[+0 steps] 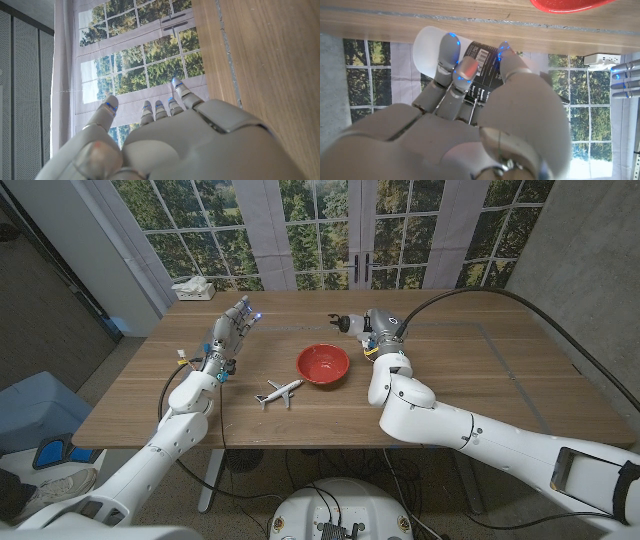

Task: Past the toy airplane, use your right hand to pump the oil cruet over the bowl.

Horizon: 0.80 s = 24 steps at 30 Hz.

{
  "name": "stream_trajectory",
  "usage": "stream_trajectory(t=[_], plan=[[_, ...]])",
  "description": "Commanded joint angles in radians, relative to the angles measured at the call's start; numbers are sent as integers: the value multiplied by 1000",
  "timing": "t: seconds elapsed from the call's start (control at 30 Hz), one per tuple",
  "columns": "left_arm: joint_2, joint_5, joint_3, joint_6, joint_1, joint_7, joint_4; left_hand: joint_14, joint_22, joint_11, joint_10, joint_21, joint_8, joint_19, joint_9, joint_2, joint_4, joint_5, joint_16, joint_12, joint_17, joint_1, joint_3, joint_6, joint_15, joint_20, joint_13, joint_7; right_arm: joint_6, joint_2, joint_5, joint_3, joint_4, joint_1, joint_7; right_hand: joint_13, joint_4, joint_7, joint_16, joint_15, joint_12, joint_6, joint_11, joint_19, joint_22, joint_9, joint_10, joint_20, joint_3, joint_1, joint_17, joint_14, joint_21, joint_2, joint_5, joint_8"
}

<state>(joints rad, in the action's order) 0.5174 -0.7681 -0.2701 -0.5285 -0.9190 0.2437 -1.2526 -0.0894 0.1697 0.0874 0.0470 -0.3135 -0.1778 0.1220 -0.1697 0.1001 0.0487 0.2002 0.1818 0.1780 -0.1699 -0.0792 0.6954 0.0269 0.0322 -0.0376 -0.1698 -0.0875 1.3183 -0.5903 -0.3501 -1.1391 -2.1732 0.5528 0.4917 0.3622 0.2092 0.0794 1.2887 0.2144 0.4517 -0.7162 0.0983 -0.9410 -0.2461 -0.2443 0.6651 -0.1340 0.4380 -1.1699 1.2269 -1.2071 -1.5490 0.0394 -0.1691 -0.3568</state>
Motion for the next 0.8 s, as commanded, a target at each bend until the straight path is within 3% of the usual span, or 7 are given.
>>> stream_trajectory(t=[0.03, 0.13, 0.5, 0.63, 0.8], plan=[[6, 2, 2, 0, -15, -10, -18, -2, 3, 1, 0, 7, -3, 8, -2, 50, 5, 4, -3, 10, -2, 8, 2, 1, 65, -29, -4, -5, 78, -9, -70, -150, 24, -110, -32, 314, -49, 5, 4, 4, 3, -13, 0, 4, 1, -1, 187, -84, 63, -61, -1, 7, 0, 108, -7, 1], [8, 3, 3, -1, -19, -12, -25, -2, 3, 2, 0, 7, -3, 8, -2, 50, 6, 4, -3, 10, -2, 8, 2, 1, 65, -29, -4, -4, 78, -2, -158, -171, 40, -109, -85, 315, -49, 5, 5, 4, 2, -13, 1, 4, 1, -1, 187, -84, 63, -60, -1, 7, 0, 108, -7, 2], [15, 2, 6, -3, -34, -15, -43, -2, 3, 1, 0, 12, -3, 10, -2, 50, 6, 4, -3, 10, -2, 8, 3, 1, 65, -28, -4, -4, 78, 61, -628, -206, 150, -68, -420, 319, -50, 8, 7, 4, -2, -11, 4, 7, 7, -2, 188, -84, 63, -56, -1, 8, 2, 106, -7, 5], [17, 2, 7, -3, -39, -17, -48, -2, 3, 2, 0, 13, -3, 11, -2, 50, 6, 4, -3, 10, -2, 8, 3, 1, 65, -29, -4, -5, 78, 78, -742, -221, 188, -67, -510, 322, -50, 10, 8, 4, -4, -11, 8, 8, 9, -2, 186, -84, 63, -55, -1, 9, 3, 106, -7, 7], [18, -1, 10, -7, -42, -14, -50, -2, 4, 2, 0, 15, -3, 12, -2, 51, 6, 4, -4, 9, -2, 9, 3, 2, 65, -29, -4, -4, 73, 87, -832, -244, 226, -73, -560, 323, -50, 13, 8, 4, -6, -10, 10, 10, 11, -2, 188, -84, 63, -53, -2, 10, 4, 106, -6, 8]])
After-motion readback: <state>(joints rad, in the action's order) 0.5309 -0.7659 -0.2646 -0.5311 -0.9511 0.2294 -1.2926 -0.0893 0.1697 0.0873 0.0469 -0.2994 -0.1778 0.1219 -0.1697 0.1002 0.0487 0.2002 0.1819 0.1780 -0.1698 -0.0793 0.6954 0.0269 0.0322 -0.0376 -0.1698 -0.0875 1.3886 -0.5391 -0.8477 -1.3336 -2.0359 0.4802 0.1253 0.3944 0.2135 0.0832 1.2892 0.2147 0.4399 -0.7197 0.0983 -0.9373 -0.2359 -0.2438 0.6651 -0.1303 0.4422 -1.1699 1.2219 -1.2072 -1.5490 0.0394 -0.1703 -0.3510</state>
